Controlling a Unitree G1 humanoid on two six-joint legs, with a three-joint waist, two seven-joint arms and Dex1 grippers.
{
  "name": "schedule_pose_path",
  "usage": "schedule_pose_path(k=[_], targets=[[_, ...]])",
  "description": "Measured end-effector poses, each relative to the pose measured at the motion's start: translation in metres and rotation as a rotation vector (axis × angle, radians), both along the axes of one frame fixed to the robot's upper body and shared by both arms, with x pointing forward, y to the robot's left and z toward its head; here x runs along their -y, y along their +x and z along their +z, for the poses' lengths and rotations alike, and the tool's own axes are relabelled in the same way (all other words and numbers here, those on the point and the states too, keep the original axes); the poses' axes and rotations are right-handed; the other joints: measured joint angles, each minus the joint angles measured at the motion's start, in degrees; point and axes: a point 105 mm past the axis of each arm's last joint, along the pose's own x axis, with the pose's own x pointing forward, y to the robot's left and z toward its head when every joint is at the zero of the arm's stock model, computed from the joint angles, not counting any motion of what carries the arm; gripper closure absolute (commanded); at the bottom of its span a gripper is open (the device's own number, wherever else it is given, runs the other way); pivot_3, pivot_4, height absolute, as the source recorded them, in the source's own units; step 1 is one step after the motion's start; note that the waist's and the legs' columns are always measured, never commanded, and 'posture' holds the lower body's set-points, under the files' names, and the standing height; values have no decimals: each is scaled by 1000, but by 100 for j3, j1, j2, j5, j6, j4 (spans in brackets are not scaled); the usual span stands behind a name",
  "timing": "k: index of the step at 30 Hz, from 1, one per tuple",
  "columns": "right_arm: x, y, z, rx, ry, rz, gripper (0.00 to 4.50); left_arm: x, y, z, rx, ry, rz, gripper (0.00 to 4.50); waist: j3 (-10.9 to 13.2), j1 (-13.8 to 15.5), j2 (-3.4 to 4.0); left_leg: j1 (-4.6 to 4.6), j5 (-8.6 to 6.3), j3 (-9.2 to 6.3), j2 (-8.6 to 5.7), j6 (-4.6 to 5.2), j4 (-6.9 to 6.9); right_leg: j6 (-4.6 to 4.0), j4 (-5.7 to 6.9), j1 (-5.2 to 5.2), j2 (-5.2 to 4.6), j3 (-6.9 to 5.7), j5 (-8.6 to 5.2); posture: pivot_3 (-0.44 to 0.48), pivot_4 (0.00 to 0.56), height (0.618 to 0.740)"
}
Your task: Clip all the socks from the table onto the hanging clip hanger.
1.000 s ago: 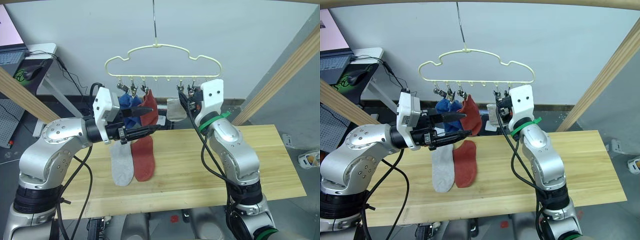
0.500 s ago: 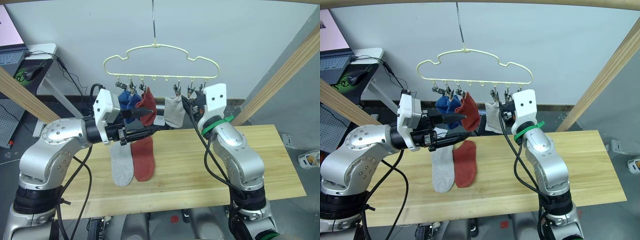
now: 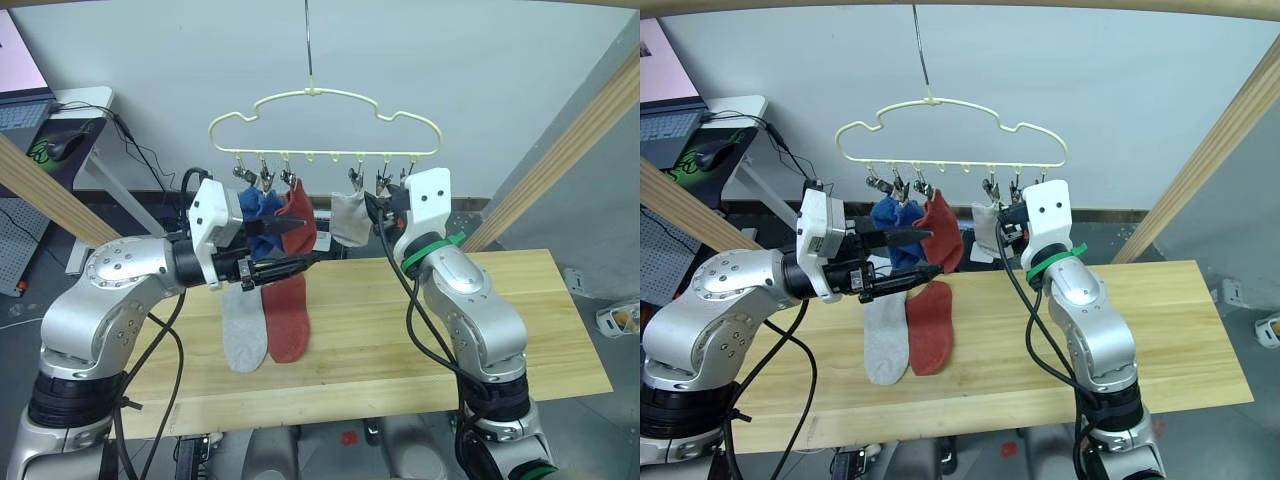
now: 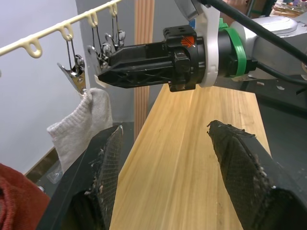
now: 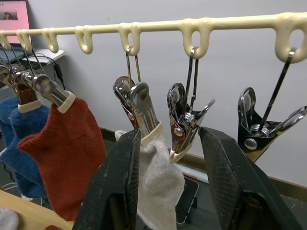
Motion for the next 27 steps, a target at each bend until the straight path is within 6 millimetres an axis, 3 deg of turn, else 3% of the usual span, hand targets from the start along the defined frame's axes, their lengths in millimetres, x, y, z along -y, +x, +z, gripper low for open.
schedule_pose_path(k=[27], targets=[[-12, 16, 13, 36, 59, -15, 2518, 1, 1, -1, -3, 1, 5, 1406, 0, 1, 0, 0, 0, -1, 0, 0, 1, -1, 1, 0, 0, 0, 0, -156, 258, 736]])
